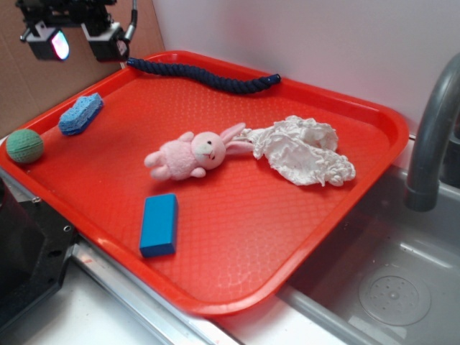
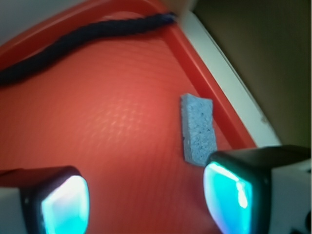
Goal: Grab the blue sponge.
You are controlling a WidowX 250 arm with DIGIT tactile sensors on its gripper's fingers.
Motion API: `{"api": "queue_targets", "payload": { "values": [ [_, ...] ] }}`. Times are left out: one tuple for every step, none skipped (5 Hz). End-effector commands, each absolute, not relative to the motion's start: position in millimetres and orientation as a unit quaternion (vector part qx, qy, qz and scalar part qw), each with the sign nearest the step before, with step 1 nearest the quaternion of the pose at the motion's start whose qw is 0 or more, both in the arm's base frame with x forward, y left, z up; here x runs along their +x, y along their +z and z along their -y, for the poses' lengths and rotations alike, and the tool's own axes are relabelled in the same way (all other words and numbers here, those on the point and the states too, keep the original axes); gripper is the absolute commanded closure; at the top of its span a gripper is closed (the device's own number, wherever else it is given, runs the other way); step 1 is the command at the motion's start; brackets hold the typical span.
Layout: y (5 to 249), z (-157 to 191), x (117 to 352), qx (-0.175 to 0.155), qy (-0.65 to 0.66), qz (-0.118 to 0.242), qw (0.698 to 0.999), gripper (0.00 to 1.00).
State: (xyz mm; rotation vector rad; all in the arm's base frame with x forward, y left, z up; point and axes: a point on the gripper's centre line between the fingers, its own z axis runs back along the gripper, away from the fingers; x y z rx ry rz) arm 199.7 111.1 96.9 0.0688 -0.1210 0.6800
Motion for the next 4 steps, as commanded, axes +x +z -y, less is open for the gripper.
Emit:
{"api": "queue_targets", "payload": {
  "values": [
    [69.0,-151.5,178.4,0.045,0.442,0.02,0.896,0.0],
    [47.9,-167.5,176.8,0.048,0.439,0.0,0.897,0.0],
    [37.3,-166.5,181.1,0.058,0.395,0.013,0.917,0.0],
    [21.2,-156.7,192.2,0.05,0.366,0.013,0.929,0.0]
  ]
}}
